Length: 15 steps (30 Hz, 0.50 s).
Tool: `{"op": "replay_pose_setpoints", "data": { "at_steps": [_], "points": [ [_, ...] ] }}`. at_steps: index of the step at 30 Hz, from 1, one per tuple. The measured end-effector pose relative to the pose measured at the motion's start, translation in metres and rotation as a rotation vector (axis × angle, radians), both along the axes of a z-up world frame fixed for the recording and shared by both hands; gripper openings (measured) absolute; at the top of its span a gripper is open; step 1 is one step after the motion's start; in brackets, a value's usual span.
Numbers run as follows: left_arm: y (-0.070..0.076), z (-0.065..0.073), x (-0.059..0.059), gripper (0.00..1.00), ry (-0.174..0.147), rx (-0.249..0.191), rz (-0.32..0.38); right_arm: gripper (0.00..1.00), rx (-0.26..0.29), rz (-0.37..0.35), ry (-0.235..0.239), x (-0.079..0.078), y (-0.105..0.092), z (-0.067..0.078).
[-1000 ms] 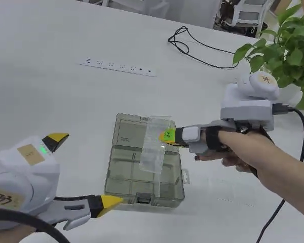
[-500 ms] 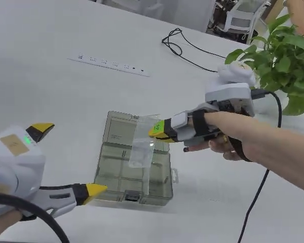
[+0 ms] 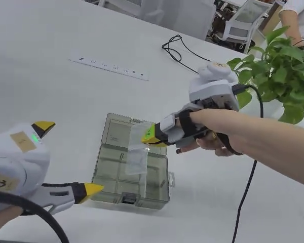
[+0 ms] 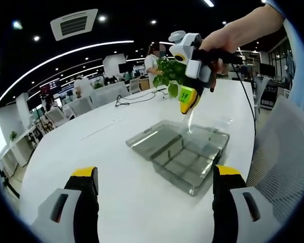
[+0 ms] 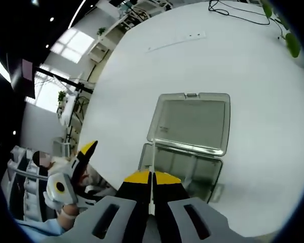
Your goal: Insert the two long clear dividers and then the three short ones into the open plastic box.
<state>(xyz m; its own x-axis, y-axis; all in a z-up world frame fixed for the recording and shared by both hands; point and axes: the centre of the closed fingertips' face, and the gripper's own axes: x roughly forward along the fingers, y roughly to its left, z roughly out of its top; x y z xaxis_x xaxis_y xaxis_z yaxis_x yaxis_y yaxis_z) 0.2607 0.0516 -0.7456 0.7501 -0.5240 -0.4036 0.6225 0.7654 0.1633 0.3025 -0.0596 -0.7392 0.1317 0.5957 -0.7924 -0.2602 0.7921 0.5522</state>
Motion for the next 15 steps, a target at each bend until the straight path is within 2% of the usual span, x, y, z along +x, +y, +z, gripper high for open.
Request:
{"op": "replay_pose_setpoints", "data": {
  "at_steps": [4, 5, 10, 11, 15],
  "points": [
    [0.003, 0.002, 0.002, 0.96, -0.006, -0.011, 0.016, 0.02, -0.017, -0.003, 0.030, -0.008, 0.004, -0.001],
    [0.004, 0.002, 0.002, 0.96, -0.009, -0.004, 0.021, 0.02, -0.032, 0.009, 0.060, -0.010, 0.003, -0.004],
    [0.001, 0.002, 0.002, 0.96, -0.024, 0.019, 0.008, 0.02, -0.046, -0.015, 0.128, -0.014, 0.008, -0.015],
    [0.001, 0.000, 0.001, 0.96, -0.026, 0.033, 0.002, 0.02, -0.046, -0.020, 0.128, -0.014, 0.009, -0.016],
    [0.001, -0.002, 0.001, 0.96, -0.018, 0.036, -0.006, 0.02, -0.067, -0.021, 0.146, -0.013, 0.012, -0.019]
  ]
}}
